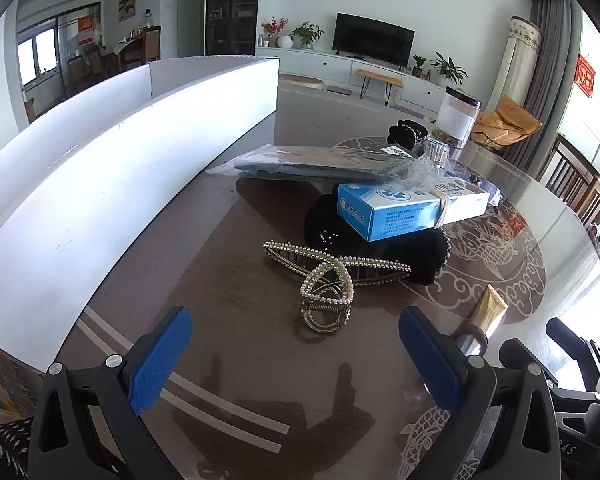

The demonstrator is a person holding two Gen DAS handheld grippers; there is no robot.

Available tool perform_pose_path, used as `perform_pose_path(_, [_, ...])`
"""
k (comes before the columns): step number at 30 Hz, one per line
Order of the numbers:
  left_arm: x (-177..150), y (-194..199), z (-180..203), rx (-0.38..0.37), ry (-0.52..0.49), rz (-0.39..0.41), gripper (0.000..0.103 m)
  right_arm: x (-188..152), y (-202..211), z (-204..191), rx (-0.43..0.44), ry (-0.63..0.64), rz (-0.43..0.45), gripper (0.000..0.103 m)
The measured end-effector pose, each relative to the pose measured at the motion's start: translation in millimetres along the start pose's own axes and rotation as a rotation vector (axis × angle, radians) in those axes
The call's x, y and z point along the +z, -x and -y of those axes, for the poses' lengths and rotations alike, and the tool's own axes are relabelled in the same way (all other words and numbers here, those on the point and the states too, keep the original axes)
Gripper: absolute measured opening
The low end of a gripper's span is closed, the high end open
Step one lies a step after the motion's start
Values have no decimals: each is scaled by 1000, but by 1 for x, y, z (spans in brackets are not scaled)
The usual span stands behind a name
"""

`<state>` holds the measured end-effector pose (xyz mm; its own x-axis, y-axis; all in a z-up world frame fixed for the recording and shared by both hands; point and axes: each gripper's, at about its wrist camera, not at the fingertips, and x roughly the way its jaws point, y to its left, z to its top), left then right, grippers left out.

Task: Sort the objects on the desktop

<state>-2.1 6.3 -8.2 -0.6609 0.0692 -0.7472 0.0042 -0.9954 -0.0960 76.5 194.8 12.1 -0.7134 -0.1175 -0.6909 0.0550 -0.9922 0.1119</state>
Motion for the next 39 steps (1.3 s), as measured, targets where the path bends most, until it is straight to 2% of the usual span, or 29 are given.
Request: perform_pose_path(39, [-2, 5, 3, 2, -17, 13, 103, 1, -5, -2, -48, 13, -16, 103])
